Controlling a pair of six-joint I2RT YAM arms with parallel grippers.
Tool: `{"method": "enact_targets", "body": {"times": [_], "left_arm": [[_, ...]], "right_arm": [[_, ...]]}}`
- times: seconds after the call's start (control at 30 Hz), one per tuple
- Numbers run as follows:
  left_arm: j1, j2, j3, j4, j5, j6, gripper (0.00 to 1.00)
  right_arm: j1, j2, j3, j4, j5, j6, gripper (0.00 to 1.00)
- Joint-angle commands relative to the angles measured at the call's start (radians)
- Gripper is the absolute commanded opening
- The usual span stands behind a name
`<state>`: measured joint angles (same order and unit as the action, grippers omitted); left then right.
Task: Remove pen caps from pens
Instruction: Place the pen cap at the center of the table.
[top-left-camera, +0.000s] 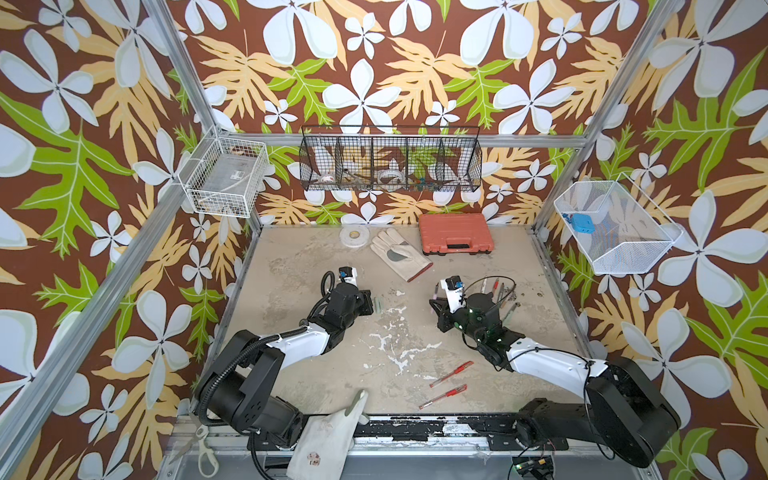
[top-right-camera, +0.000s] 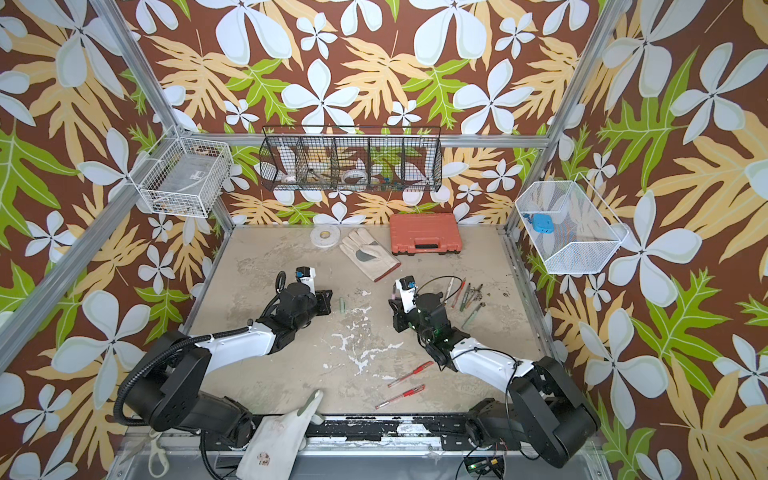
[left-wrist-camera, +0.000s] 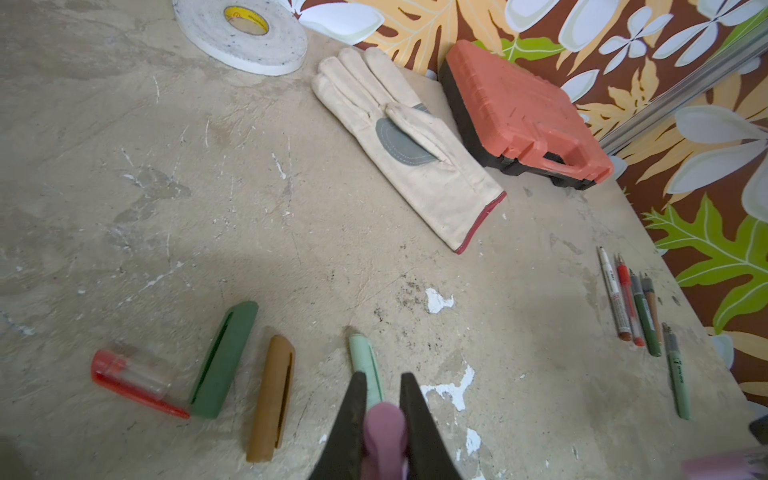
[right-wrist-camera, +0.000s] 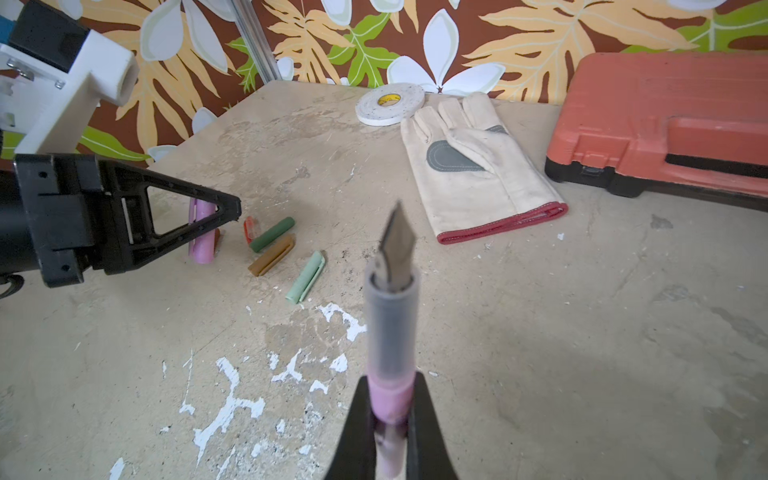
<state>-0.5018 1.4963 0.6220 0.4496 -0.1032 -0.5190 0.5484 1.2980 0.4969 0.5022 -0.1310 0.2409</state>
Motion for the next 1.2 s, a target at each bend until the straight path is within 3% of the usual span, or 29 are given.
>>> {"method": "enact_targets", "body": {"times": [0.0, 0.6, 1.17], "left_arm": [[0.011, 0.027, 0.018, -0.042, 0.016, -0.008, 0.0], [0.026, 0.164, 0.097, -0.122, 0.05, 0.001, 0.02], [0.026, 0.109, 0.062, -0.075, 0.089, 0.019, 0.41]], "right_arm": [[-0.006, 0.011, 0.007, -0.008, 0.024, 0.021, 0.0], [-0.015, 0.005, 0.004, -0.007, 0.011, 0.028, 0.0], [-0.025, -0.011, -0.004, -0.01, 0.021, 0.032, 0.0]]}}
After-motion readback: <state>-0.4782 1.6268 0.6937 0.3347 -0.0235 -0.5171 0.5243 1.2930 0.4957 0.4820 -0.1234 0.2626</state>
